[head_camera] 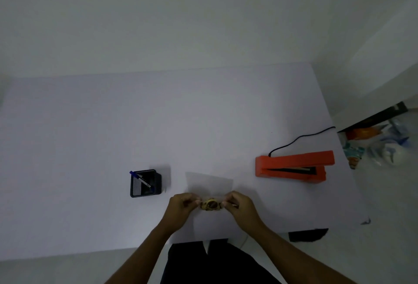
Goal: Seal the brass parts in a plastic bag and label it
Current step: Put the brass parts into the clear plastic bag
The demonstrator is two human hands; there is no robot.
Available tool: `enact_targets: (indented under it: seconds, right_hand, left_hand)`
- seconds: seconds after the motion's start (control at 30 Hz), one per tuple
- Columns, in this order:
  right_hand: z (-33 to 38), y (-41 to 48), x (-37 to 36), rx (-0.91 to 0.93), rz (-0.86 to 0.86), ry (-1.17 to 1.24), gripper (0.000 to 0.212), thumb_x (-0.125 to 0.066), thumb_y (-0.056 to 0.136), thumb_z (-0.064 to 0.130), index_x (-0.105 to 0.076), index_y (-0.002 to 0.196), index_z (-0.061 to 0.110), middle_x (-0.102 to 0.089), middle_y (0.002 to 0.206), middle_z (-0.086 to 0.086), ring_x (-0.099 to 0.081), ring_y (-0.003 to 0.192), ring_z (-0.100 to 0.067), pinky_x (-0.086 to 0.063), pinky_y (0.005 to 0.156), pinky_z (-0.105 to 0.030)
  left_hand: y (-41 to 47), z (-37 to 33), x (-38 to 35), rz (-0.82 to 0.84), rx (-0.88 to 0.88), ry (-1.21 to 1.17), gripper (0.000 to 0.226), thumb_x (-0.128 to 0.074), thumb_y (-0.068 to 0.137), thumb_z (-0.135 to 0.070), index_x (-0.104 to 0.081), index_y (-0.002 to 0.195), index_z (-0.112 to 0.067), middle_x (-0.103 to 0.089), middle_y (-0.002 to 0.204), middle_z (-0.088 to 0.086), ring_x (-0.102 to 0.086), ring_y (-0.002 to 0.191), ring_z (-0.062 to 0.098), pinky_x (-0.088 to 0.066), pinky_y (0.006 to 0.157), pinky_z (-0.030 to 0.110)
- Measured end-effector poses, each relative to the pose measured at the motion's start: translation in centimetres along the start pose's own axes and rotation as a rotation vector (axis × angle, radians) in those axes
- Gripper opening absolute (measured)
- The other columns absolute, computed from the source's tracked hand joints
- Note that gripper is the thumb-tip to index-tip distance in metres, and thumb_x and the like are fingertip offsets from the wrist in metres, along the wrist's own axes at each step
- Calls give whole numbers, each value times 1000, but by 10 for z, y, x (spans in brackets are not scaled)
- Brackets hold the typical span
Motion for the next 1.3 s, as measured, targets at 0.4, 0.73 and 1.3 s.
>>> enact_targets:
  seconds: [0.4,0.73,1.3]
  right_hand:
    - [12,9,17,-60,27,160,8,-75,83,11,-80,90,12,-78,86,1,-73,84,-10,-57,78,-22]
    - [38,-5,24,-146,65,456,13,-64,92,11,-74,91,3,-76,92,-14,-73,88,-24,-61,78,-41]
    - [80,-12,0,-140,5,419,10,-73,85,13,-79,91,9,-78,91,-10,-74,89,-25,-59,71,-30]
  left_hand:
    - [0,-15,-5,-93,26,-112,10,-69,87,-13,-78,86,-18,-76,79,-11,-72,75,7,-57,73,21]
    - [-4,-56,-1,35,125,-403,13,-58,95,-17,-66,93,-7,-71,88,5,-67,85,23,-55,80,37]
    - [0,-54,29,101,142,-458,17,-67,89,-23,-78,98,-14,-78,94,1,-72,89,15,-53,74,21]
Point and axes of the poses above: each hand's wrist, its own y-axis towards the middle knuckle, its own x-axis out of the back of the hand, z = x × y, the point moved 5 cm from there along y, towards the middle knuckle
